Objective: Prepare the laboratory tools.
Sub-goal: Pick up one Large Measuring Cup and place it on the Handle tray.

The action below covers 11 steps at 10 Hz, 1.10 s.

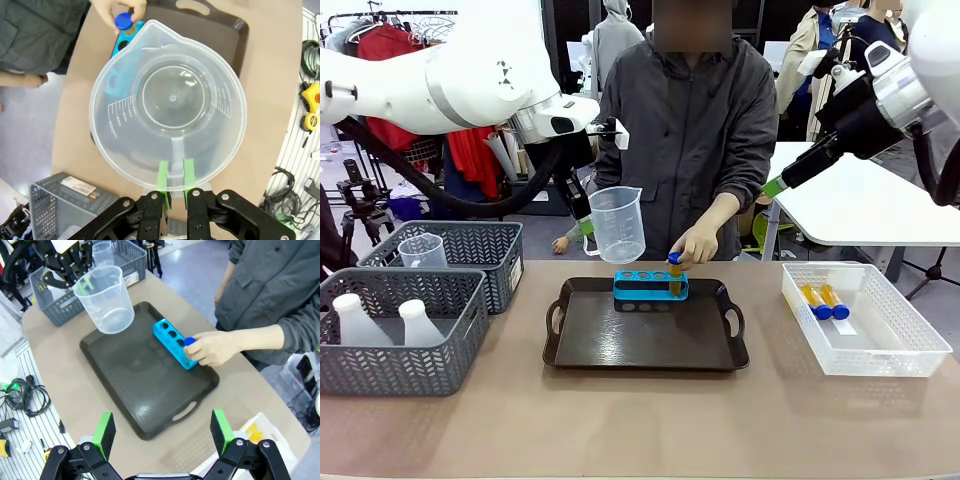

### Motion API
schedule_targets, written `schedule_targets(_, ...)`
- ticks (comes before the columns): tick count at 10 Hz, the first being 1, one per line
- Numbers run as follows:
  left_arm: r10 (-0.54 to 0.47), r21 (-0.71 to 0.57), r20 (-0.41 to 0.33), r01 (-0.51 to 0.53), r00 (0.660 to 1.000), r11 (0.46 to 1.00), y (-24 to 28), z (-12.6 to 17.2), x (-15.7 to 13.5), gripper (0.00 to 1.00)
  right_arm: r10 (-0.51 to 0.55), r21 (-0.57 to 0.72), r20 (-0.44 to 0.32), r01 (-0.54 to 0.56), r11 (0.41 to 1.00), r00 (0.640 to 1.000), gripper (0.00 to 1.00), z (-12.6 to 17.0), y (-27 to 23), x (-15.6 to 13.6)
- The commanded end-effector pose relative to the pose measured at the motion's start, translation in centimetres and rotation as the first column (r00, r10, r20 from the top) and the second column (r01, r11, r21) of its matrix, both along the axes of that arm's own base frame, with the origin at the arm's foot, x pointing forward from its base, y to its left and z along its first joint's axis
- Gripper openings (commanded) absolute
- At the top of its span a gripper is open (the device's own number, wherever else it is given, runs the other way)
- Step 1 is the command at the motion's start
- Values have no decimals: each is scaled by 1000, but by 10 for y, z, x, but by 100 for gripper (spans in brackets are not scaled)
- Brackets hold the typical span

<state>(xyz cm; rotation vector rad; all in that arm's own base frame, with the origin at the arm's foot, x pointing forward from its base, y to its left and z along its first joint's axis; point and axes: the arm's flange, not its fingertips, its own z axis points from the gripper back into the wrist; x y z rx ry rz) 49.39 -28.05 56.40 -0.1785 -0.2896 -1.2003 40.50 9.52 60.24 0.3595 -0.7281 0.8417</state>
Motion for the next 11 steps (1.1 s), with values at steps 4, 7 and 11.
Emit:
schedule_targets(4,0,0,0,0,1000,1000,0,0,0,0,8,28,-1,-8,1000,1000,100,0,0,1)
schedule_targets(7,0,0,0,0,1000,1000,0,0,0,0,8,28,-1,-8,1000,1000,100,0,0,1)
schedule_targets(11,-147,43,17,147,989,988,-49,2,-10,0,8,28,-1,-8,1000,1000,100,0,0,1)
